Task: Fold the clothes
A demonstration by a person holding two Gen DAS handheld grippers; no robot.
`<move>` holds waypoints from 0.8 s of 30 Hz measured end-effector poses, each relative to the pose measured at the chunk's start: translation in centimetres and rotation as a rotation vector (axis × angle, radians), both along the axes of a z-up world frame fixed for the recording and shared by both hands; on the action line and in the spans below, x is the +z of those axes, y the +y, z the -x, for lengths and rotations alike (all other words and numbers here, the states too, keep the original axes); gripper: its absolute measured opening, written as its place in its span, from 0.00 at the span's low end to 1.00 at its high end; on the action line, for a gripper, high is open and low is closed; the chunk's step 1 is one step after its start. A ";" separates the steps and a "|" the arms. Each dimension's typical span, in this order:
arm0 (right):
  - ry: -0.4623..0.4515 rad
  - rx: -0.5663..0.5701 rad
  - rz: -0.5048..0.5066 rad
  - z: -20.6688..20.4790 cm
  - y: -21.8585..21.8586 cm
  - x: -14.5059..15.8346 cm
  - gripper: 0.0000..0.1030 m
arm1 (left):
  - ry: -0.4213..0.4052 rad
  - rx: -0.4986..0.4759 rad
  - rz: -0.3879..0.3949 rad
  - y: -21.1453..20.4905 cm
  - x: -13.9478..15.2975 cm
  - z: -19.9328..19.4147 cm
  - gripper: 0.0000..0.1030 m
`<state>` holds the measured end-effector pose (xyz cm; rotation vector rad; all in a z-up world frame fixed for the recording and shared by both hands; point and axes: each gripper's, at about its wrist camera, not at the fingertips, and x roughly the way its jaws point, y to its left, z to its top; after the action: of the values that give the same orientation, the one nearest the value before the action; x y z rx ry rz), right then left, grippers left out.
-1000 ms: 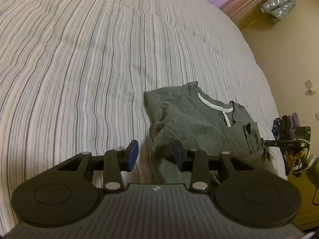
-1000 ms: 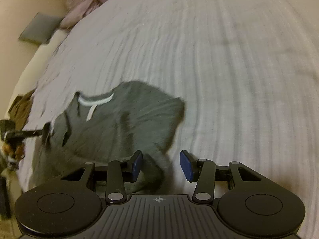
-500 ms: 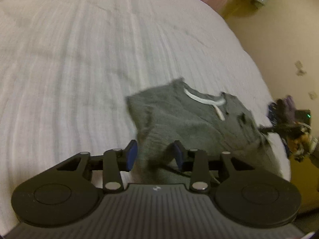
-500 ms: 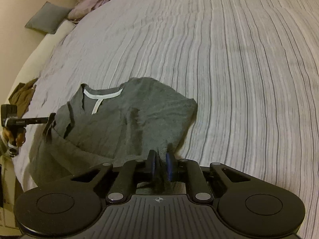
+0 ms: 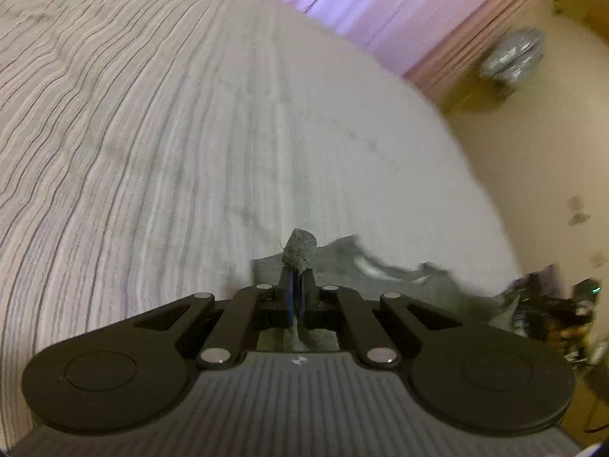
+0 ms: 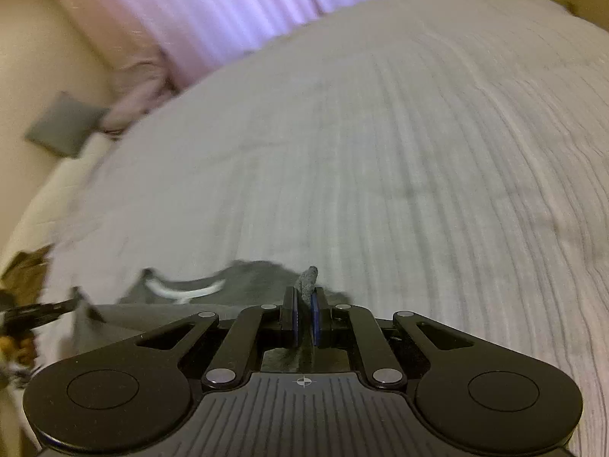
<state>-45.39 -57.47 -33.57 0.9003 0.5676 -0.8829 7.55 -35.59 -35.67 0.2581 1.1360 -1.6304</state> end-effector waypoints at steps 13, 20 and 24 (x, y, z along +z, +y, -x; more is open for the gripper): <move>-0.036 -0.100 0.031 -0.7 -2.2 0.2 0.05 | -0.001 0.099 0.110 -0.4 1.2 -0.5 0.01; 0.007 -0.105 0.034 -2.6 -3.4 -1.8 0.05 | -0.016 0.140 0.081 -1.6 -0.5 0.3 0.01; 0.048 -0.110 0.029 -3.2 -3.9 -2.8 0.05 | -0.051 0.132 0.066 -2.1 -1.4 0.7 0.01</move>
<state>-42.16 -61.40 -36.40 0.8930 0.5495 -1.0123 6.81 -37.71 -37.06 0.1766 1.0370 -1.5334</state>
